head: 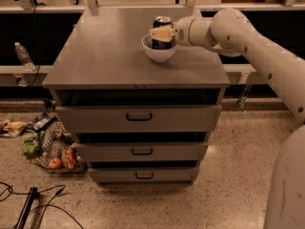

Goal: Pick pepsi can from white bowl and place on counter

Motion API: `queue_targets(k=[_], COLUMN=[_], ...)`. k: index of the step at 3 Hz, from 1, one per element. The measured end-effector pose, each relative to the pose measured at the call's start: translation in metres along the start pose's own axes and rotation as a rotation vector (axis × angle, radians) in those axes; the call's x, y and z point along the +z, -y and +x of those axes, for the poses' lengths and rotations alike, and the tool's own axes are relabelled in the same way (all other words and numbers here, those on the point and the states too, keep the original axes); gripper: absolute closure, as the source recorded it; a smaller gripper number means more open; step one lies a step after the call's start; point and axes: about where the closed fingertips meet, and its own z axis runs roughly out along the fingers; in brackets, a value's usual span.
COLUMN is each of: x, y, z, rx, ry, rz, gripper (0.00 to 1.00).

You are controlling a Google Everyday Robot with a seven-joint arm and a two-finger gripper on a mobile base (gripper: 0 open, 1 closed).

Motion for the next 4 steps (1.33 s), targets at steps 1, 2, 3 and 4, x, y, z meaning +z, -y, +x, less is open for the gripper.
queue_targets(k=[1,2,3,4], x=[0.006,0.006,0.004,0.024], y=[-0.009,-0.038,-0.058,-0.087], z=[-0.018,-0.079,-0.119,-0.135], rx=[-0.030,-0.121,-0.159,-0.180], ry=[0.048,0.183,0.262,0.284], rz=[-0.035,-0.115,-0.170,-0.267], gripper=[0.69,0.99,1.00,1.00])
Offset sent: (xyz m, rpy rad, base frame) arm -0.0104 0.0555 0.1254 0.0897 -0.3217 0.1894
